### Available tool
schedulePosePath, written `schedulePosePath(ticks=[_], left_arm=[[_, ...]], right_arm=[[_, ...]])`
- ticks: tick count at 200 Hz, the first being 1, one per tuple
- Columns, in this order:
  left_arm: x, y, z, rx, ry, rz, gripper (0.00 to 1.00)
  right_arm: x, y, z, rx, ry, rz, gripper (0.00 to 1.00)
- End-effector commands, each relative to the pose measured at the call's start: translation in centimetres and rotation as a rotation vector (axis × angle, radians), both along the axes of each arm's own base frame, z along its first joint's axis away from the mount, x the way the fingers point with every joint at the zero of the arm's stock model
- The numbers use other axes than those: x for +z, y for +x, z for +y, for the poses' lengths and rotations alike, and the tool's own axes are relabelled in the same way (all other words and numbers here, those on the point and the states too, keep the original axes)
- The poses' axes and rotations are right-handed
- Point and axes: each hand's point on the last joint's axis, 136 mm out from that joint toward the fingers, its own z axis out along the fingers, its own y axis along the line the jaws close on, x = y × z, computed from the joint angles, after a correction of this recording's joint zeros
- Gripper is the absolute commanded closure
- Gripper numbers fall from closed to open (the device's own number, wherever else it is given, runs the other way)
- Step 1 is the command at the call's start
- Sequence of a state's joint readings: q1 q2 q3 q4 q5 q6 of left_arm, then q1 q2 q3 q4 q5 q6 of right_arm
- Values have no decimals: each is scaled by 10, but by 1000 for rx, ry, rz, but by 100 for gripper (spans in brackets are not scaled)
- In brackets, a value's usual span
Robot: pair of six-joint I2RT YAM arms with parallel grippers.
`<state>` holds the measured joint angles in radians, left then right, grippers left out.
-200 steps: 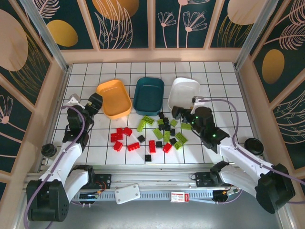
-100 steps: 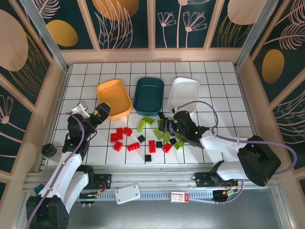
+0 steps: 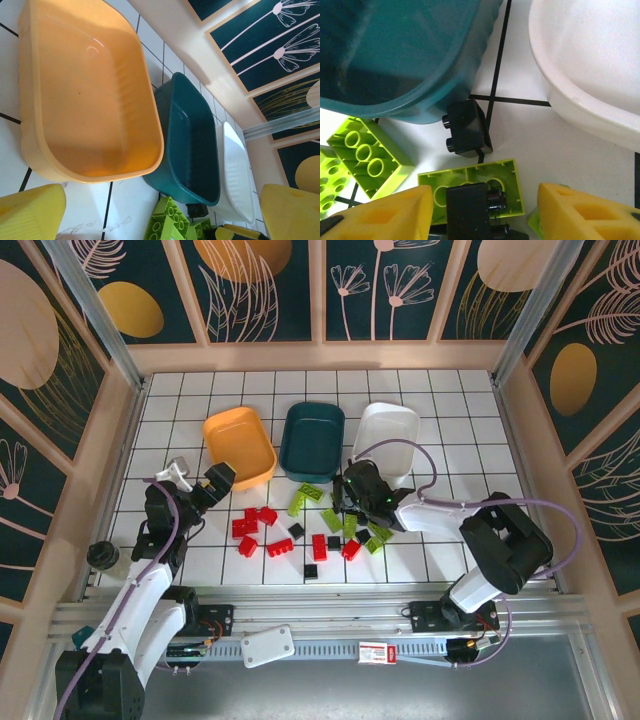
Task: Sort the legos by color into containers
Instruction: Pick up the lego from the center of the table.
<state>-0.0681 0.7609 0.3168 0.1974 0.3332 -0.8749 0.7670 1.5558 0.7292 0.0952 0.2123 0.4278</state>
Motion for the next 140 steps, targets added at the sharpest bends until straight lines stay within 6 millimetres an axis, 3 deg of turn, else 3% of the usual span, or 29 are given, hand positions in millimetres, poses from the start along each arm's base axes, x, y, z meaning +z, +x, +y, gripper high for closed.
schedulePosePath(ticks=[1,38,77,110,140], left_arm=[[4,0,-3,-25,15,-5,1],[7,1,-3,-23,24,-9,1],[12,2,0,-4,24,-16,1],[15,2,2,11,9,-20,1],[19,2,3,24,-3,-28,1]], right_arm=[[-3,5,0,-18,-29,5,45],[-3,4,4,1,-15,9,58],[10,-1,4,17,17,-17,73],[53,-6,3,22,94,-96,78],[91,14,-27,-55,123,-172,79]])
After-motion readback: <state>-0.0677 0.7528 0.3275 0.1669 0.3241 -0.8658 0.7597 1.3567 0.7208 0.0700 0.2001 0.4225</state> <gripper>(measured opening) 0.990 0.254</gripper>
